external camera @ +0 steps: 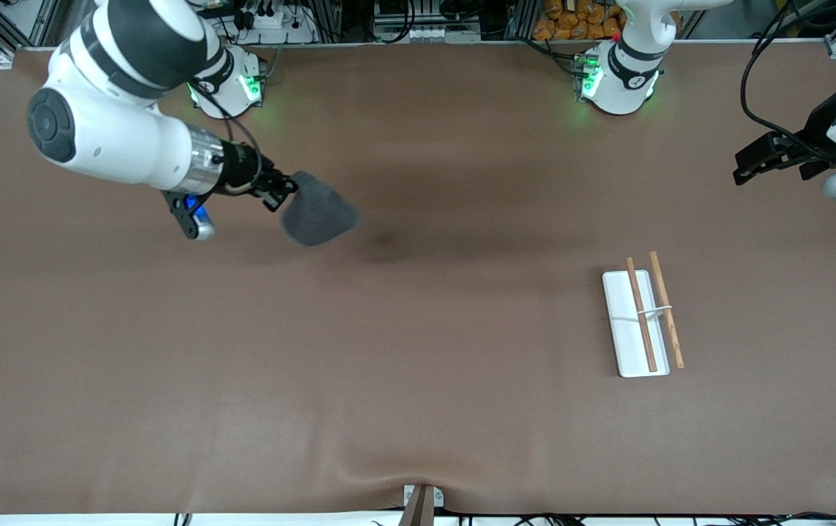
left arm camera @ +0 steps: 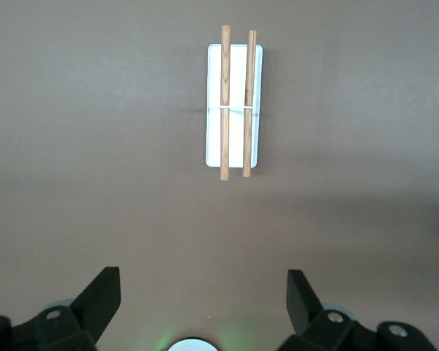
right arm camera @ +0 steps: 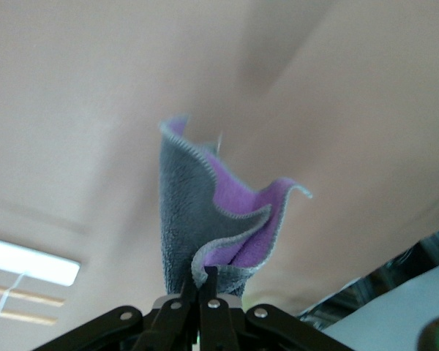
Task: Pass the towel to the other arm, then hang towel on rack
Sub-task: 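Lift the towel with the right gripper toward the table middle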
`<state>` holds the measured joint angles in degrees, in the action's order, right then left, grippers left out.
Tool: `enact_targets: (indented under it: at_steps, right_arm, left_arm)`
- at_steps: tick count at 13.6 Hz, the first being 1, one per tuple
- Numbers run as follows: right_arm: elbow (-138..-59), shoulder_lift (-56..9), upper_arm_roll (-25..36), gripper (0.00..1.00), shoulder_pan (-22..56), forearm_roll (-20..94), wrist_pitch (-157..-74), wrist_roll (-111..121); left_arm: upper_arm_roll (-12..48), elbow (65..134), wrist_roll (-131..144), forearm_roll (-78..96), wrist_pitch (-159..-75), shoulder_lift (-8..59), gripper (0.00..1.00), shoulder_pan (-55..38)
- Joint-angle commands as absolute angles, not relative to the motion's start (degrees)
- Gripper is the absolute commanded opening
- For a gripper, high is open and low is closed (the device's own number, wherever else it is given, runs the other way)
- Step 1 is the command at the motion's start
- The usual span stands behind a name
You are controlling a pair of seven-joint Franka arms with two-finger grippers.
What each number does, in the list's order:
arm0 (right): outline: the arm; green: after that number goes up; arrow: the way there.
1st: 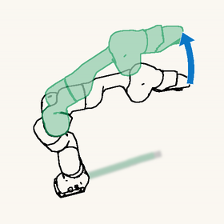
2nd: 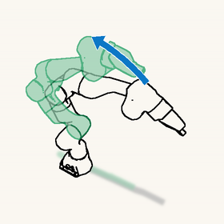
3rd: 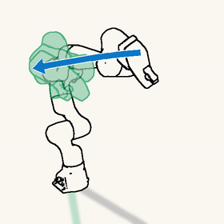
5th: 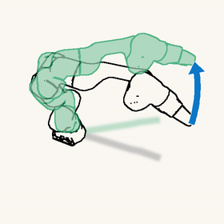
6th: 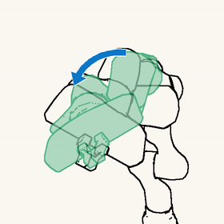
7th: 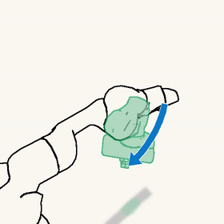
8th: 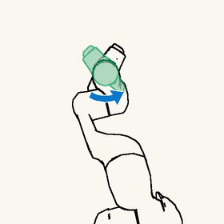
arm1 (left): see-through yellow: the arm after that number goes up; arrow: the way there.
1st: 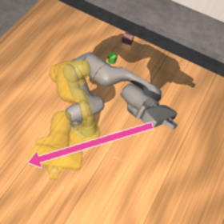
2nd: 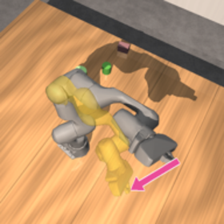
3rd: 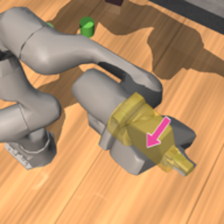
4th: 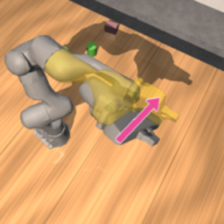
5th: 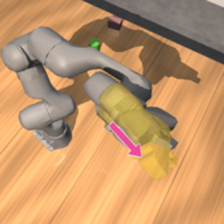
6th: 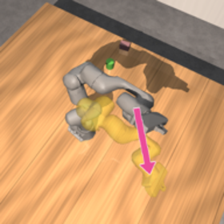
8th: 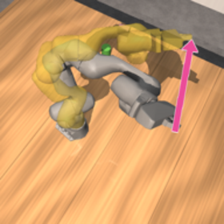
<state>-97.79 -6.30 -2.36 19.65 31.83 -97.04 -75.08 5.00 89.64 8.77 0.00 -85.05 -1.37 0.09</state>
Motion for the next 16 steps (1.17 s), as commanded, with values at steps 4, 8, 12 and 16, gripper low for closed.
enact_targets:
  at_steps: [4,8,12,16]
  right_arm:
    - [-82.46,-13.79,-1.49,0.0,24.43,36.39,-97.2,-98.93]
    - [-81.83,-16.16,-1.41,0.0,29.26,36.21,-106.94,-109.31]
    - [-80.78,-19.24,-1.58,0.0,31.37,36.47,-118.63,-120.31]
    - [-77.97,-24.86,-1.58,0.0,34.01,45.67,-134.79,-123.31]
  left_arm:
    - [5.1,87.19,8.62,0.0,-84.81,-0.35,1.0,-0.26]
    - [5.1,87.27,8.88,0.0,-84.81,-0.26,1.0,-0.18]
    - [5.1,87.19,8.96,0.0,-84.81,-0.26,1.0,-0.18]
    - [5.19,87.1,8.97,0.09,-84.81,-0.18,1.0,-0.44]
